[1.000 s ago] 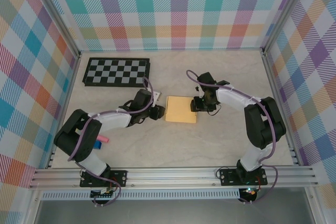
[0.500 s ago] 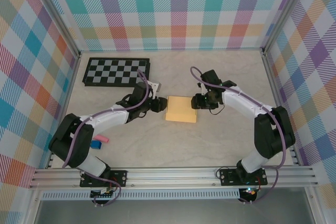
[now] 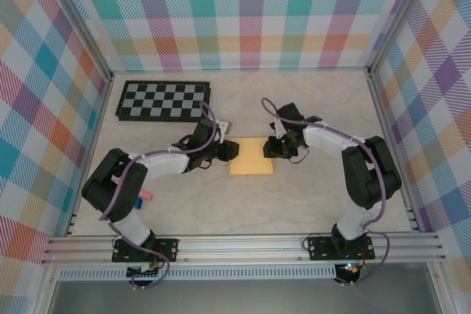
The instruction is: Fold the paper box
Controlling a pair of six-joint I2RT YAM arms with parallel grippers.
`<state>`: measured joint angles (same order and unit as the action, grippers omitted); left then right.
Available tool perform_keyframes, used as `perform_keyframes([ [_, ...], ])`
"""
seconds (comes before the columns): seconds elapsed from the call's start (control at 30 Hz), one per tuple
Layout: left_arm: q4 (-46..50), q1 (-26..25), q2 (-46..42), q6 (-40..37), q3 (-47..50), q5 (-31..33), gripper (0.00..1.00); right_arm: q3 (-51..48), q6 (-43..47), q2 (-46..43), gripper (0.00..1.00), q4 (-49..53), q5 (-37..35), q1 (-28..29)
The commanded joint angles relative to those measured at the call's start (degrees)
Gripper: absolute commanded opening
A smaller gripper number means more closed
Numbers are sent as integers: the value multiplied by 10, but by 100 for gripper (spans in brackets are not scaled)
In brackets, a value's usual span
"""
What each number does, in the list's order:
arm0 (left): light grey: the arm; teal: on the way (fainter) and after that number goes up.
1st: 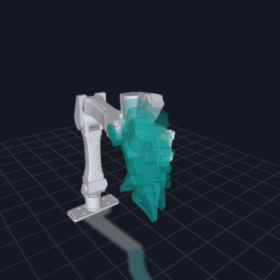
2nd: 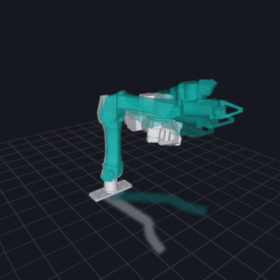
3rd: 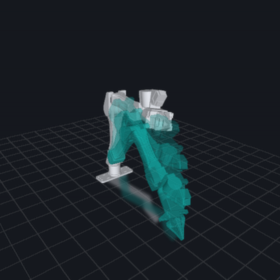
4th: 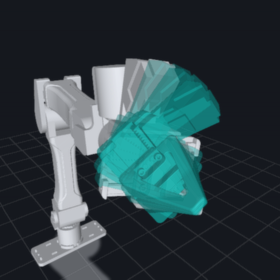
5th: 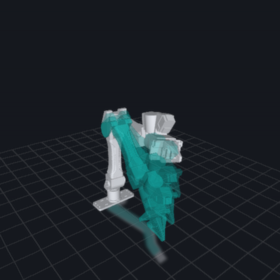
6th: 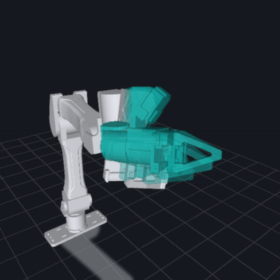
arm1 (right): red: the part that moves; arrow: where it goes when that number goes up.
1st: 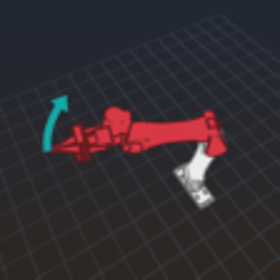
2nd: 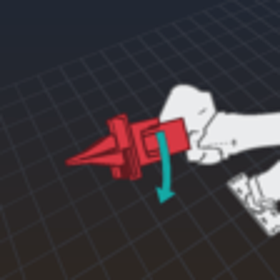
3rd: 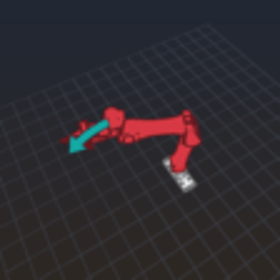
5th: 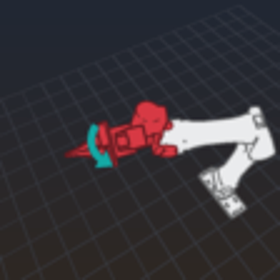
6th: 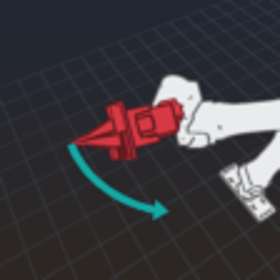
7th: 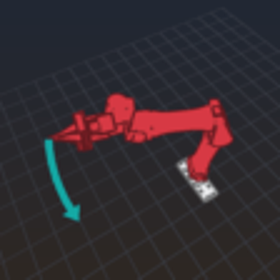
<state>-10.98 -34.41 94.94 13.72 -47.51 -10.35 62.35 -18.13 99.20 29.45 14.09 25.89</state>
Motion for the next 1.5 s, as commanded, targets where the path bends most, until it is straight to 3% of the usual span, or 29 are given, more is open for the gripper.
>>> perform_keyframes([
  [0.0,-21,-7,-5,13,22,-15,38,-8,17,9,33,-16,57,1],
  [0.17,18,-7,-36,13,45,24,37,-9,13,3,34,-14,47,1],
  [0.33,52,-7,-116,8,67,72,46,-14,38,-26,38,1,-7,1],
  [0.53,143,-6,-190,-78,16,110,54,-22,51,-98,42,24,-61,1],
  [0.7,160,-7,-157,-249,-37,38,58,-80,77,-188,43,-9,-92,8],
  [0.77,146,-7,-137,-288,-45,25,73,-111,101,-225,43,-37,-104,12],
  [0.87,137,-10,-108,-367,-58,-30,81,-123,86,-265,48,-33,-146,11],
  [0.93,146,-11,-78,-416,-76,-44,81,-116,26,-277,53,-2,-184,9],
  [1.0,171,-11,-41,-442,-113,-37,81,-109,-102,-281,62,58,-217,5],
  [1.07,206,-10,13,-441,-167,-2,80,-122,-240,-290,63,92,-140,-6],
  [1.1,224,-8,37,-436,-190,5,79,-145,-282,-301,62,65,-85,-5],
  [1.17,264,-4,89,-411,-242,-1,73,-245,-424,-346,55,-82,20,7],
  [1.23,259,-3,108,-383,-251,-13,72,-338,-557,-388,55,-214,34,28],
  [1.37,189,-2,105,-342,-214,-34,72,-369,-607,-412,61,-269,-19,67],
  [1.47,186,-2,120,-340,-214,-38,72,-366,-605,-349,63,-339,3,67],
])
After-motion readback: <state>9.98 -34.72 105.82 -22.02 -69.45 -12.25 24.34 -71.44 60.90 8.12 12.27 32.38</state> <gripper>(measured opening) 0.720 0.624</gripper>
